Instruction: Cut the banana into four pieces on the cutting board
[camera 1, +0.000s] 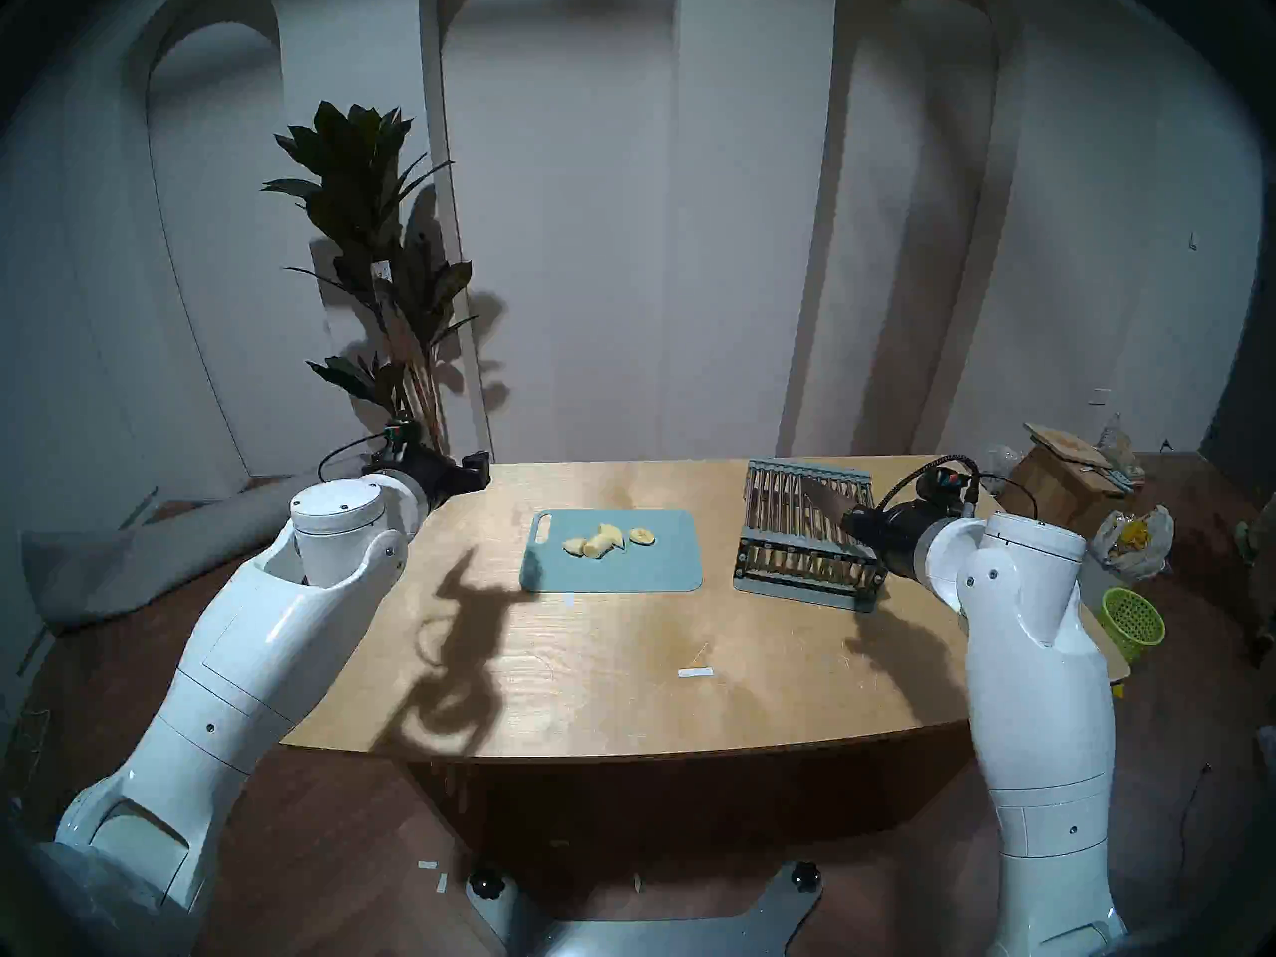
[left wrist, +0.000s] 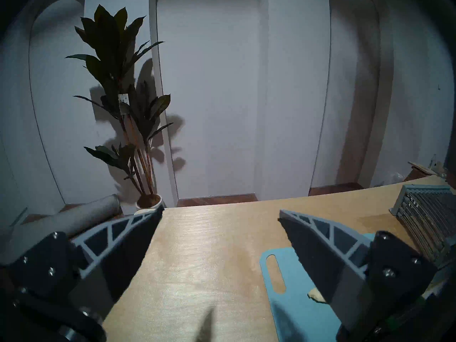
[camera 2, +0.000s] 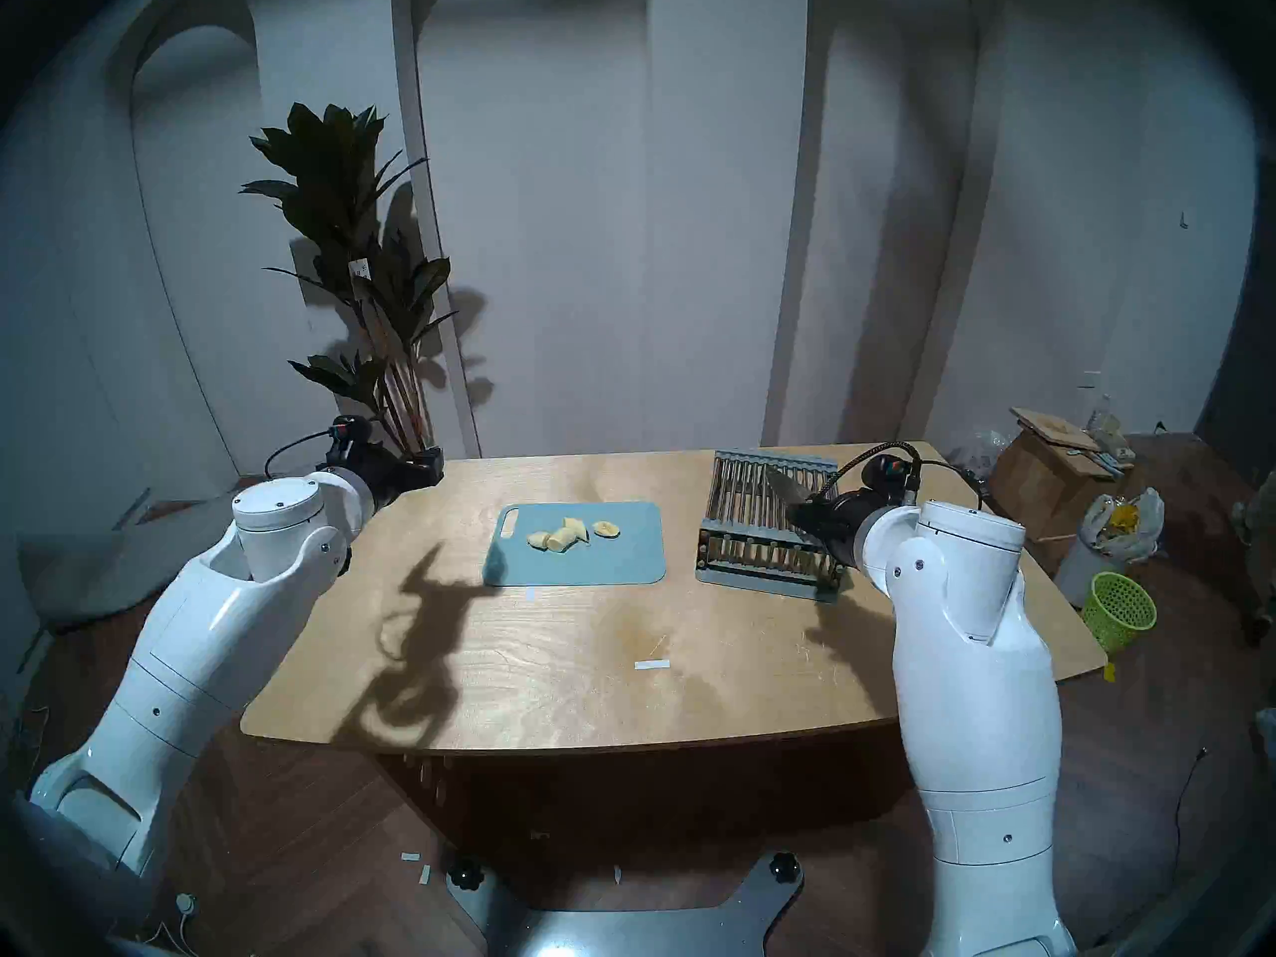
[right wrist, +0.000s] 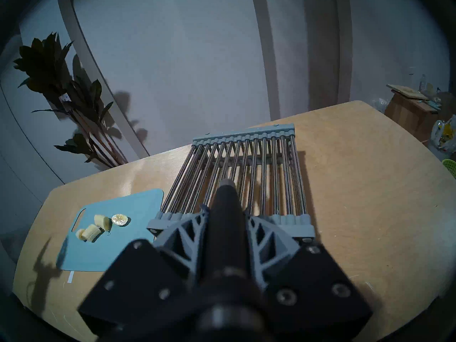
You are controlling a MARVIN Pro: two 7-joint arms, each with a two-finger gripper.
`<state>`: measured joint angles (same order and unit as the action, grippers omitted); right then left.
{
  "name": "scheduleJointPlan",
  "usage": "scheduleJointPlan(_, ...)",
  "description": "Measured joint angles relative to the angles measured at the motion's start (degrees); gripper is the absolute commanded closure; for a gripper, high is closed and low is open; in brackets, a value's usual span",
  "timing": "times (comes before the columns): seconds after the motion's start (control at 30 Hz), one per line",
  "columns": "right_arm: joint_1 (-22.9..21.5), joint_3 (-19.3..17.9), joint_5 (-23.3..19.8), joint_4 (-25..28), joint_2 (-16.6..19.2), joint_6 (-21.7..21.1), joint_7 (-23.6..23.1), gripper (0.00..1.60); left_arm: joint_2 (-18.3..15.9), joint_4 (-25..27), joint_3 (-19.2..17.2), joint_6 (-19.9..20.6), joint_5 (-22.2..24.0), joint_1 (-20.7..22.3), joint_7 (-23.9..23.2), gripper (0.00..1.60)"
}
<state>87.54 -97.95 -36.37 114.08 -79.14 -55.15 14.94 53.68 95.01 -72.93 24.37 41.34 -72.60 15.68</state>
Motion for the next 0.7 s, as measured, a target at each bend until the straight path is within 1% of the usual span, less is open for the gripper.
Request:
scheduleJointPlan(0.5, -0.2, -0.9, -1.5, -1.5, -1.4, 0.0, 2.1, 1.6, -0.3, 0.5, 0.0, -0.3, 0.0, 0.0, 0.9, 0.0)
scheduleJointPlan(0.7, -0.7, -0.7, -1.8, -3.5, -1.7, 0.2, 2.5, 1.6, -0.4, 0.5, 0.1, -0.3, 0.0, 0.0, 0.9, 0.0)
